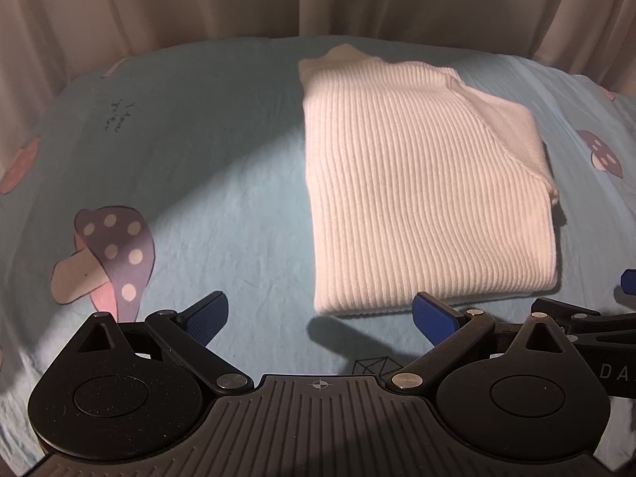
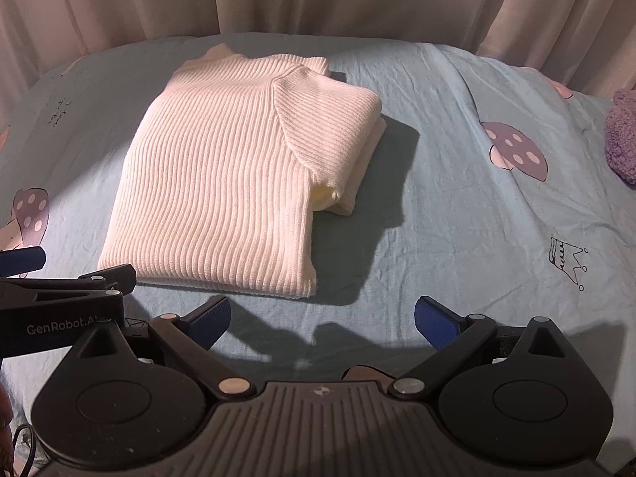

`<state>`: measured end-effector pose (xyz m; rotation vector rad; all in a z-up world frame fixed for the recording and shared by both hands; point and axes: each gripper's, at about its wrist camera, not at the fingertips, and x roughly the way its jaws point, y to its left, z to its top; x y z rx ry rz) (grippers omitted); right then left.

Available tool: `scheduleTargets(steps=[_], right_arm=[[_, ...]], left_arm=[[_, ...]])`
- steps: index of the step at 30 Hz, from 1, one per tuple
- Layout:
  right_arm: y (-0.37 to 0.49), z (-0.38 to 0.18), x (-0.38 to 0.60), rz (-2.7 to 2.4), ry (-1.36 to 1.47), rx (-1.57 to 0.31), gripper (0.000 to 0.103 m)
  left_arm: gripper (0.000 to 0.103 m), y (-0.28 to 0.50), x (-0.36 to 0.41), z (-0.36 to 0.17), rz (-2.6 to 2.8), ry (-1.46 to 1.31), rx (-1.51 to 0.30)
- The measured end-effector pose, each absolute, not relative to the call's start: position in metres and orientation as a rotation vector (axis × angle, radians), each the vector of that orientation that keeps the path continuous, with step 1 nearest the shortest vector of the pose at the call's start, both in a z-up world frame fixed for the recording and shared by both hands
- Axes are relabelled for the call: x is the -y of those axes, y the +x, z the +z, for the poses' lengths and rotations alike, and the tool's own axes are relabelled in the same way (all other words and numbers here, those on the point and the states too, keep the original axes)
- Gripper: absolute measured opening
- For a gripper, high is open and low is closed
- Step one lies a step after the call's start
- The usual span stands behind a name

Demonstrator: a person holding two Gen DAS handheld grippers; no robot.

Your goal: Fold small clothes

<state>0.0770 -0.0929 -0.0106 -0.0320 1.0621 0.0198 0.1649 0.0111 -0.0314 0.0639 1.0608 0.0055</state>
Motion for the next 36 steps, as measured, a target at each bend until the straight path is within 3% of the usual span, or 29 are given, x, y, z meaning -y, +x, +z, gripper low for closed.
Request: scheduleTargets(steps=[36], right_arm=[[0.0733, -0.0022, 0.0978, -0.013, -0.022, -1.021, 0.099]], left_arm=[[0.102, 0.1638, -0.0031, -0.0277, -0.012, 0.101, -1.057]])
